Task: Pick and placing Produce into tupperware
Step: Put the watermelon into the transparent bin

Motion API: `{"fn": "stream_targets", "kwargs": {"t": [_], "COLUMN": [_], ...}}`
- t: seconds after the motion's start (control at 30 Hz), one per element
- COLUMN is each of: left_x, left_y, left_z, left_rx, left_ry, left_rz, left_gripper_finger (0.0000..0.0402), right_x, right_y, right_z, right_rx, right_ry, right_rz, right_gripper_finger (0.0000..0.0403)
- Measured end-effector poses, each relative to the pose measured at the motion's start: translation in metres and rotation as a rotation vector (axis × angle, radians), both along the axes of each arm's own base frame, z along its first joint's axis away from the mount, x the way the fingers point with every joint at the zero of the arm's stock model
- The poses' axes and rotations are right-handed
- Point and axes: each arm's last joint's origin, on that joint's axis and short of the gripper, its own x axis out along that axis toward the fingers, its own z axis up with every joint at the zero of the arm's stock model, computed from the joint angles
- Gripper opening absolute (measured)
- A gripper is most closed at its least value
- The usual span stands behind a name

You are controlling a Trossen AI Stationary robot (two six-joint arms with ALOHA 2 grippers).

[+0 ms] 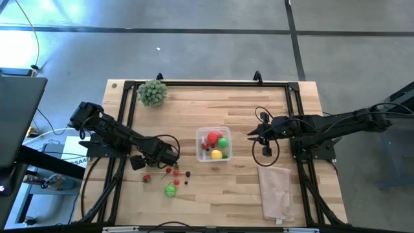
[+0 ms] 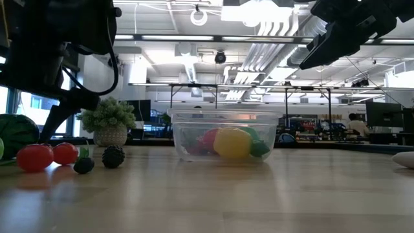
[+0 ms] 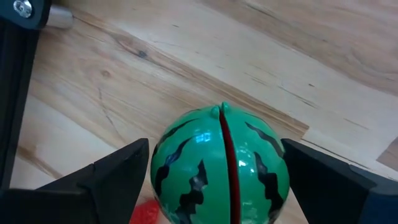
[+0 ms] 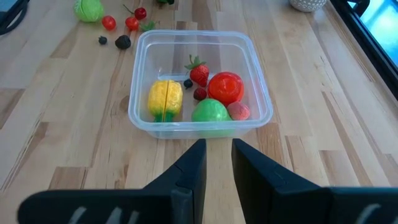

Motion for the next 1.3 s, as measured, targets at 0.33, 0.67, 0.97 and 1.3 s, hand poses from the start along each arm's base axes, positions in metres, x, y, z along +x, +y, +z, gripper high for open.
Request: {"fn": "stream_targets", "kwargs": {"t": [0.33, 0.67, 0.97, 1.3], "left_x": [0.000, -0.001, -0.002, -0.005], "left_y": [-0.001, -0.003, -0.003, -0.003], "left_z": [0.000, 0.000, -0.003, -0.011], "left_rx": [0.002, 0.013, 0.016, -0.006], "left_ry": [-0.002, -0.005, -0.009, -0.027], "left_rz": [-0.006, -0.015, -0.016, -0.014], "left_gripper_finger": [0.0347, 0.0346, 0.0346, 0.0346], "right_x": [0.000, 0.000, 0.000, 0.000], "right_y": [0.000, 0.000, 0.000, 0.000], "right_z": [0.000, 0.000, 0.000, 0.000], "right_rx": [0.000, 0.000, 0.000, 0.000], "right_ry": [0.000, 0.000, 0.000, 0.000], "right_rz": [0.000, 0.000, 0.000, 0.000], "right_gripper_finger": [0.0067, 0.0067, 0.0067, 0.0067]}}
